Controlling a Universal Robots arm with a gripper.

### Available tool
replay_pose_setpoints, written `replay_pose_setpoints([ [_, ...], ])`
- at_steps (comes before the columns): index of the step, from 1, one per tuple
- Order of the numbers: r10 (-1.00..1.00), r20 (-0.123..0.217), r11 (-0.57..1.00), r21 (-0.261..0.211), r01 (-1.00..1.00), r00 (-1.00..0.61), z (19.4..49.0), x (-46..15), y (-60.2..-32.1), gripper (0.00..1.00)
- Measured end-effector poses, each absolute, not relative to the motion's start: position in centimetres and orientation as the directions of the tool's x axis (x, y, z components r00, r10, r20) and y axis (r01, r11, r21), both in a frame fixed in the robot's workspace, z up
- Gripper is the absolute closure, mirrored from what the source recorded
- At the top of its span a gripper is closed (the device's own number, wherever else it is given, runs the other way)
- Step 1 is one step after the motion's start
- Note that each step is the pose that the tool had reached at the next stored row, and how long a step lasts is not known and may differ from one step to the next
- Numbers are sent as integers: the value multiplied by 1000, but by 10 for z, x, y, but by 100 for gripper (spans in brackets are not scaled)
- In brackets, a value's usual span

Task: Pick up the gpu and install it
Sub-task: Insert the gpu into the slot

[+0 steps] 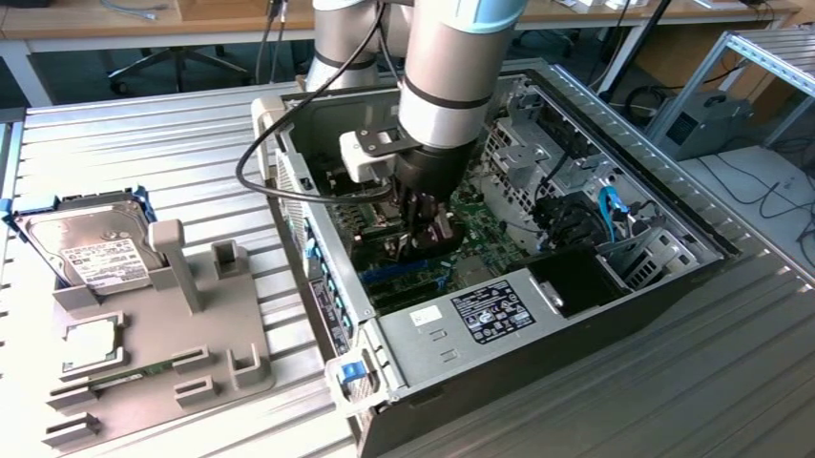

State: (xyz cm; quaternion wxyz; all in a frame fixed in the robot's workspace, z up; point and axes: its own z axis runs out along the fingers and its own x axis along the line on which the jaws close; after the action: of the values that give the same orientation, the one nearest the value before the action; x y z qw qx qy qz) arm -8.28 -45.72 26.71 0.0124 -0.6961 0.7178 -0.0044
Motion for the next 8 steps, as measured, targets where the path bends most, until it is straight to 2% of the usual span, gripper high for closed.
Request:
replay_pose_setpoints([
  [8,-999,-10,31,-24,-999,-30,267,-90,-456,74],
])
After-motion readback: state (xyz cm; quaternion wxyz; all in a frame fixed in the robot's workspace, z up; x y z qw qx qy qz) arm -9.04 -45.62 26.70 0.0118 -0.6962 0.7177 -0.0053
